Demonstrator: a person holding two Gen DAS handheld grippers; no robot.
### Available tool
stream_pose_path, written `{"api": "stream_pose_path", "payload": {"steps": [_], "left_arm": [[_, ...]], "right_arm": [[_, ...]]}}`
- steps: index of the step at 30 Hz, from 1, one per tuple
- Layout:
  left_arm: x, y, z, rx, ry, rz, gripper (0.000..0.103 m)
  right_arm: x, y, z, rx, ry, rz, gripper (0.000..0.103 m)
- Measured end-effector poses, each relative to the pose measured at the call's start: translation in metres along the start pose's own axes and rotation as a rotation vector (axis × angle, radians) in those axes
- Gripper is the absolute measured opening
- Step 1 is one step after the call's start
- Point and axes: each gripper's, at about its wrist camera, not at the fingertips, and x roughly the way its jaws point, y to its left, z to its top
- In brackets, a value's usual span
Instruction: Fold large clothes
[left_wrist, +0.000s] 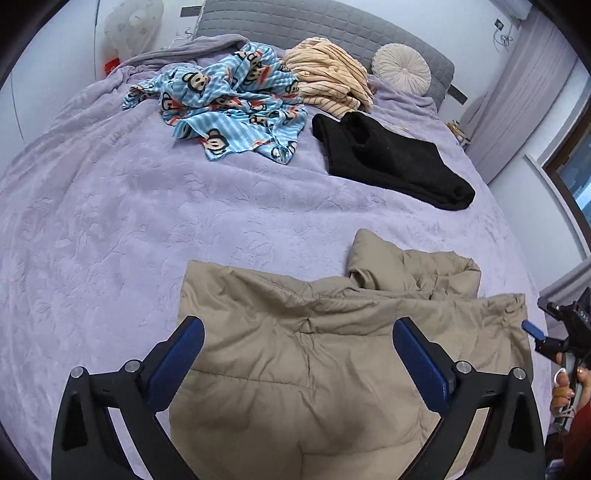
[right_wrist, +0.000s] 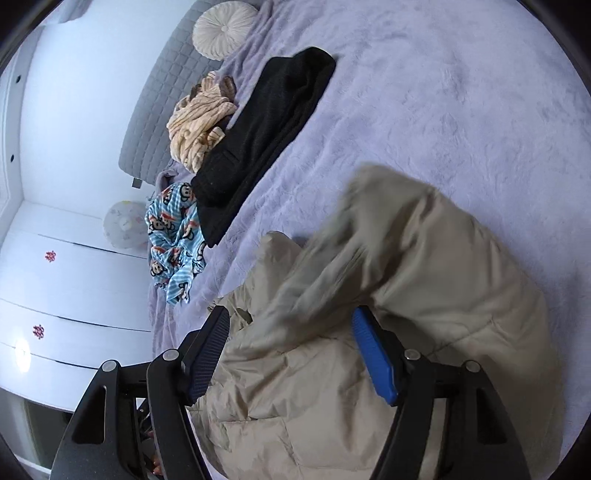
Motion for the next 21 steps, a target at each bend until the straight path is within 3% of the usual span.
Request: {"api": "stream_pose_path", "payload": {"steps": [2, 3, 4, 5, 8, 11, 15, 21], "left_arm": [[0.009, -0.006, -0.006, 0.028, 0.034, 0.011, 0.069], [0.018, -0.01, -0.011, 0.046, 0.065, 0.007, 0.059], [0.029, -0.014, -0.016, 0.064, 0.09, 0.011, 0.044], [0.037, -0.018, -0.022, 0.078, 0.103, 0.022, 0.041], [0.064, -0.029, -0.033, 0.114, 0.118, 0.08, 0.041], [0.089, -0.029, -0.026, 0.131, 0.079, 0.159, 0.041], [0.12, -0.017, -0.007, 0.049, 0.086, 0.16, 0.041], [0.148, -0.025, -0.002, 0.095, 0.086, 0.2, 0.041]], "right_arm": [[-0.001, 0.01, -0.005, -0.072, 0.031, -0.024, 0.049], [0.002, 0.013, -0.007, -0.108, 0.063, -0.048, 0.029], [0.006, 0.015, -0.009, -0.14, 0.093, -0.069, 0.024], [0.01, 0.016, -0.011, -0.176, 0.111, -0.097, 0.023], [0.024, 0.009, -0.012, -0.273, 0.149, -0.232, 0.023], [0.04, -0.008, -0.003, -0.341, 0.148, -0.375, 0.022], [0.057, -0.033, 0.019, -0.324, 0.107, -0.417, 0.016], [0.09, -0.051, 0.033, -0.31, 0.122, -0.436, 0.011]]}}
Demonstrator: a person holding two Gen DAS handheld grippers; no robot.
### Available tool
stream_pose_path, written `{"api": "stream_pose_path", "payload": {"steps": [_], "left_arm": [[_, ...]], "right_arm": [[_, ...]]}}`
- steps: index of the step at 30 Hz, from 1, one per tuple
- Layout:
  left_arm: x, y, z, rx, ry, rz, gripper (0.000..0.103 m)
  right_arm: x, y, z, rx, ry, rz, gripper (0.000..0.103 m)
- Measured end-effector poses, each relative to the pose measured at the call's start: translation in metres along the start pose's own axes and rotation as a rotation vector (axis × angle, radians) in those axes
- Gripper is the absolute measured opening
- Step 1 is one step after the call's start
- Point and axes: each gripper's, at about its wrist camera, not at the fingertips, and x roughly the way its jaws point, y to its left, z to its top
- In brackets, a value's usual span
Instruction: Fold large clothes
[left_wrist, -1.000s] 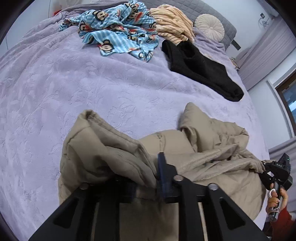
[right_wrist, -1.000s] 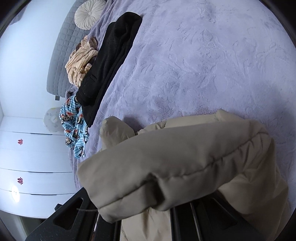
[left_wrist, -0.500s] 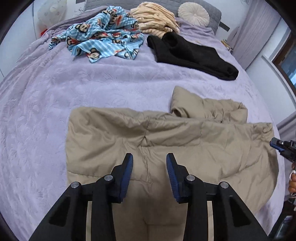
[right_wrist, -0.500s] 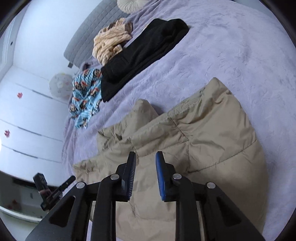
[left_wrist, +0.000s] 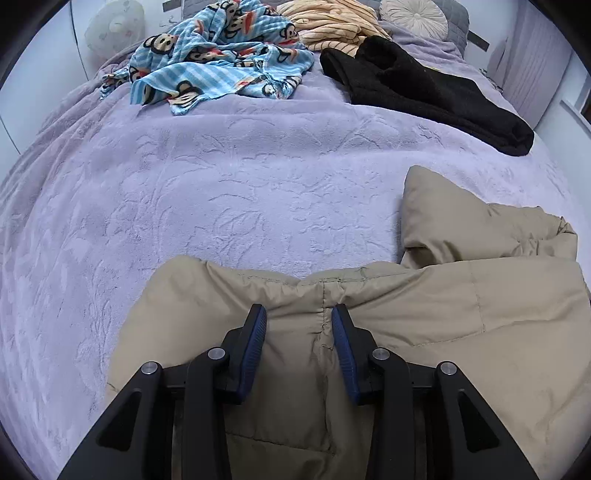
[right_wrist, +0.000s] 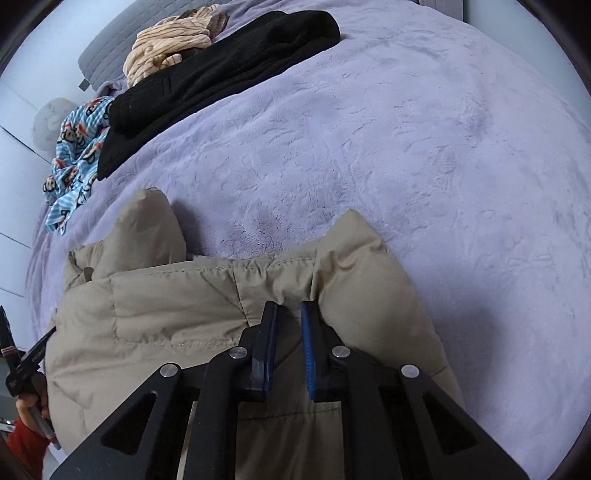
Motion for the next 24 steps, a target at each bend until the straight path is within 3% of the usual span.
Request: {"api": "stream_pose_path", "payload": {"steps": [5, 9, 13, 15, 18, 24], "left_arm": [[0.01, 0.002, 0.009, -0.032, 0.004, 0.012, 0.042], [-0.018, -0.002, 0.015, -0.061, -0.013, 0.031, 0.042], [-0.075, -0.025, 0.009, 0.008, -0.125, -0.104, 0.042], [-0.086, -0.042, 0.006, 0.045, -0.141, -0.163, 0.042], [-0.062, -0.072, 0.003, 0.099, -0.091, -0.141, 0.042], [-0.012, -0.07, 0.006, 0.023, -0.016, -0.146, 0.042]], "right_arm": [[0.015, -0.005, 0.01, 0.039, 0.006, -0.004, 0.004], [0.0, -0.001, 0.012, 0.09, 0.0, -0.025, 0.006], [-0.047, 0.038, -0.009, -0.009, -0.108, 0.097, 0.008], [-0.059, 0.062, -0.022, -0.091, -0.134, 0.149, 0.008], [-0.036, 0.094, -0.031, -0.174, -0.082, 0.155, 0.008], [0.005, 0.085, -0.027, -0.081, -0.072, 0.145, 0.005]]}}
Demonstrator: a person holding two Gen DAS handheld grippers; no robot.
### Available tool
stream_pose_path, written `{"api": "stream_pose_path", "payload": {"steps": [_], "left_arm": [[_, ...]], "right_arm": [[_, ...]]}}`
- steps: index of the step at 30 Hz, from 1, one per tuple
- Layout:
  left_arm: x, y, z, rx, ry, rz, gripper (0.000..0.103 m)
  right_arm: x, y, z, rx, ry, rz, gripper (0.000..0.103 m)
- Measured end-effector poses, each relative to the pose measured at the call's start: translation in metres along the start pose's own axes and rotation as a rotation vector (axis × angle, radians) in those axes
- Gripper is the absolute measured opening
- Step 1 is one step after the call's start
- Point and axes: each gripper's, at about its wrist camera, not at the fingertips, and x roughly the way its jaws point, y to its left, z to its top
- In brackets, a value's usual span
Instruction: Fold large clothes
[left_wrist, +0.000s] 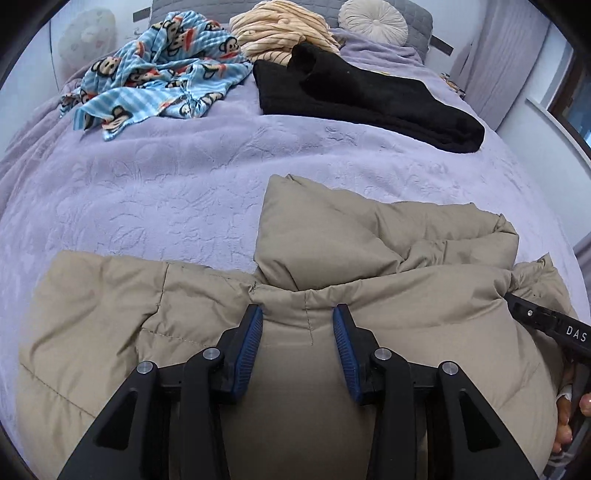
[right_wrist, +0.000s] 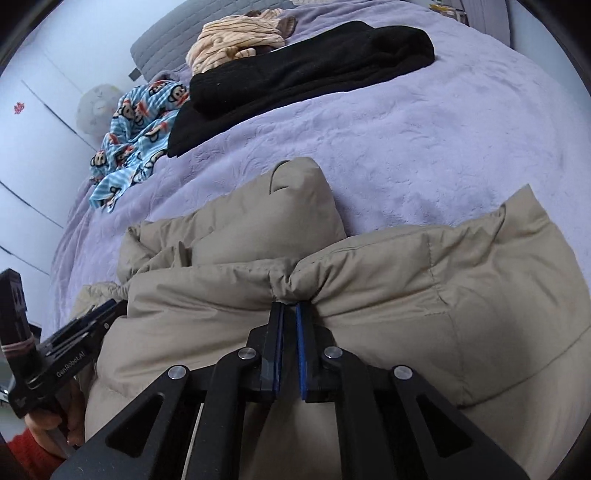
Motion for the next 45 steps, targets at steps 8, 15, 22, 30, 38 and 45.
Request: {"api": "stream_pose_path", "payload": {"steps": [8, 15, 22, 30, 38, 45], "left_arm": [[-0.028, 0.0, -0.004, -0.031, 0.016, 0.041, 0.042], [-0.072, 0.012, -0.037, -0.005, 0.029, 0.068, 0.043], [-0.113, 0.029, -0.088, -0.045, 0.072, 0.08, 0.058], [-0.131, 0.04, -0.136, -0.085, 0.178, 0.087, 0.058], [-0.137, 0.036, -0.158, -0.071, 0.203, 0.119, 0.1], [-0.134, 0.04, -0.162, -0.078, 0.215, 0.119, 0.102]], "right_arm": [[-0.004, -0.005, 0.01, 0.095, 0.028, 0.034, 0.01], [-0.049, 0.0, -0.023, 0.099, -0.001, 0.057, 0.011], [-0.093, -0.001, -0.077, 0.133, -0.017, 0.078, 0.011], [-0.126, -0.013, -0.144, 0.227, 0.03, 0.076, 0.013], [-0.13, -0.026, -0.181, 0.32, 0.072, 0.047, 0.017], [-0.134, -0.028, -0.189, 0.338, 0.061, 0.036, 0.056]]}}
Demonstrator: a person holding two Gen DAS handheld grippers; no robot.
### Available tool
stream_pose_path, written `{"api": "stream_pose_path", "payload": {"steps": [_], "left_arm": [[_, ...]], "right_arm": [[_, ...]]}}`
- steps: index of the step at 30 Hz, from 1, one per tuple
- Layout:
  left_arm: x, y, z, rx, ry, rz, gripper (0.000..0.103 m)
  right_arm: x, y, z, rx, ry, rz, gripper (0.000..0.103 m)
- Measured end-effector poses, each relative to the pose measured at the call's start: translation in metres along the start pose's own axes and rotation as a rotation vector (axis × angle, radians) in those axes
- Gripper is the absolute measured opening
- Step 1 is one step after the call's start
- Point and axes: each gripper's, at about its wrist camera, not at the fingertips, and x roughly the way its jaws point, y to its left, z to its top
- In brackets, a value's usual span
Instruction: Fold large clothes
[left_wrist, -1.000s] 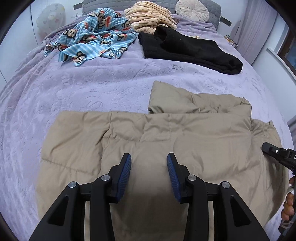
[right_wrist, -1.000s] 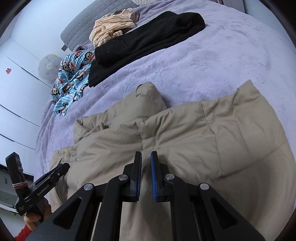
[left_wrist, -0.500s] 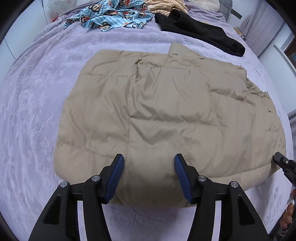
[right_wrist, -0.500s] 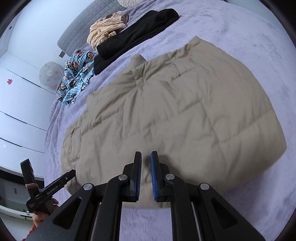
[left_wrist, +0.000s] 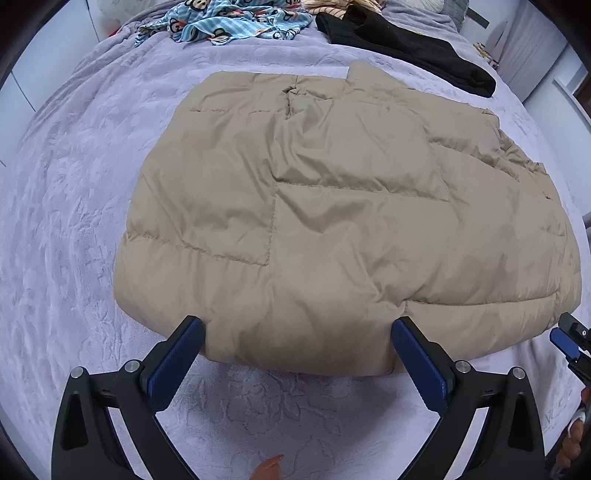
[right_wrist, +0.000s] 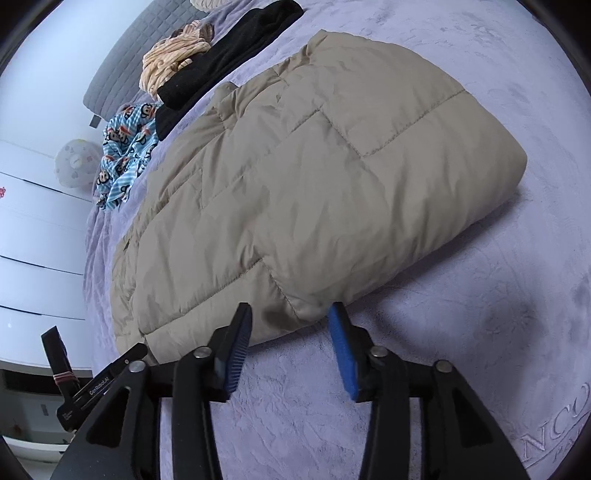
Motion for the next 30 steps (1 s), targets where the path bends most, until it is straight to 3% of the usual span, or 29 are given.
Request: {"api": "stream_pose_path", "payload": {"steps": [2, 6, 10, 13, 15, 17, 22, 30], "left_arm": [[0.001, 0.001, -0.001, -0.002, 0.004, 0.001, 0.102], [0.004, 0.005, -0.007, -0.012, 0.033, -0.007, 0.102], [0.012, 0.015, -0.018, -0.065, 0.087, 0.0, 0.102], [0.014, 0.025, -0.025, -0.107, 0.079, 0.025, 0.102], [0.013, 0.03, -0.028, -0.122, 0.069, 0.031, 0.102], [0.013, 0.037, -0.029, -0.149, 0.071, -0.025, 0.102], [0.011, 0.071, -0.036, -0.361, 0.057, -0.358, 0.102], [0.038, 0.081, -0.038, -0.432, 0.081, -0.447, 0.102]], "right_arm": [[0.0, -0.002, -0.001, 0.01, -0.002, 0.012, 0.057], [0.0, -0.014, -0.002, 0.056, -0.029, 0.071, 0.084], [0.003, -0.026, -0.004, 0.112, -0.04, 0.099, 0.086], [0.004, -0.036, -0.004, 0.15, -0.047, 0.137, 0.103], [0.005, -0.039, -0.003, 0.166, -0.052, 0.155, 0.103], [0.005, -0.043, -0.002, 0.188, -0.055, 0.178, 0.103], [0.01, -0.054, 0.003, 0.253, -0.024, 0.244, 0.103], [0.023, -0.063, 0.007, 0.298, 0.012, 0.314, 0.103]]}}
